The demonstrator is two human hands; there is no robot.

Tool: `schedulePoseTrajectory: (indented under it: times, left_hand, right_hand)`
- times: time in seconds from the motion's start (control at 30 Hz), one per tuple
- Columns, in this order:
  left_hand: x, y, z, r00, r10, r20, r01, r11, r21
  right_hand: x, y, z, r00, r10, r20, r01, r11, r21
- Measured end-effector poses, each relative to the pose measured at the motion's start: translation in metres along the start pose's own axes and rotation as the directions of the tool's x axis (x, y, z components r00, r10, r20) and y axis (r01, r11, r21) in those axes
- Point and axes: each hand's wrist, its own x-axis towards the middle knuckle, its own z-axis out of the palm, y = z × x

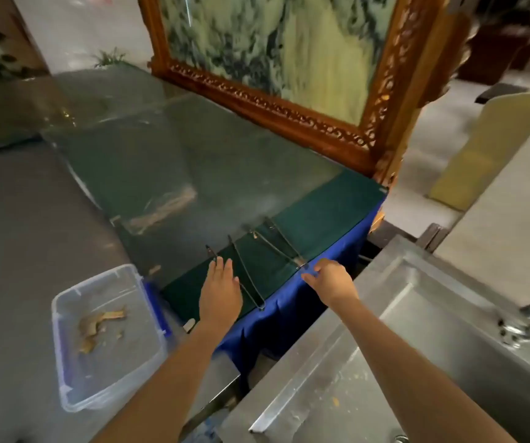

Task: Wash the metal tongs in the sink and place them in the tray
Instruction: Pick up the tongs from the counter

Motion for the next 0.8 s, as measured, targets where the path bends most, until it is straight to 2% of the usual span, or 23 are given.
schedulePoseTrajectory:
  times: [0.03, 0.2, 0.3, 0.53, 0.8]
  left_hand:
    - [0.002, -0.006, 0.007, 0.999, -0.018, 0.028, 0.017, 0.998, 0.060]
    - [0.008, -0.034, 0.052, 0.992, -0.109, 0.069, 0.100, 0.986, 0.130]
    - [0.010, -0.049, 0.071, 0.982, -0.145, 0.122, 0.123, 0.978, 0.166]
    - [0.014, -0.066, 0.095, 0.986, -0.114, 0.119, 0.084, 0.969, 0.231]
    - [0.012, -0.070, 0.102, 0.992, -0.104, 0.077, 0.086, 0.974, 0.208]
  right_hand:
    - [0.006, -0.003, 0.008, 1.000, -0.008, 0.011, 0.008, 0.999, -0.039]
    - [0.036, -0.008, 0.040, 0.999, -0.053, 0.005, 0.053, 0.953, -0.299]
    - [0.055, -0.008, 0.055, 0.998, -0.057, -0.004, 0.052, 0.925, -0.377]
    - [0.096, -0.010, 0.077, 0.999, -0.024, -0.036, 0.008, 0.921, -0.390]
    - [0.124, -0.009, 0.084, 0.998, -0.023, -0.060, 0.002, 0.942, -0.336]
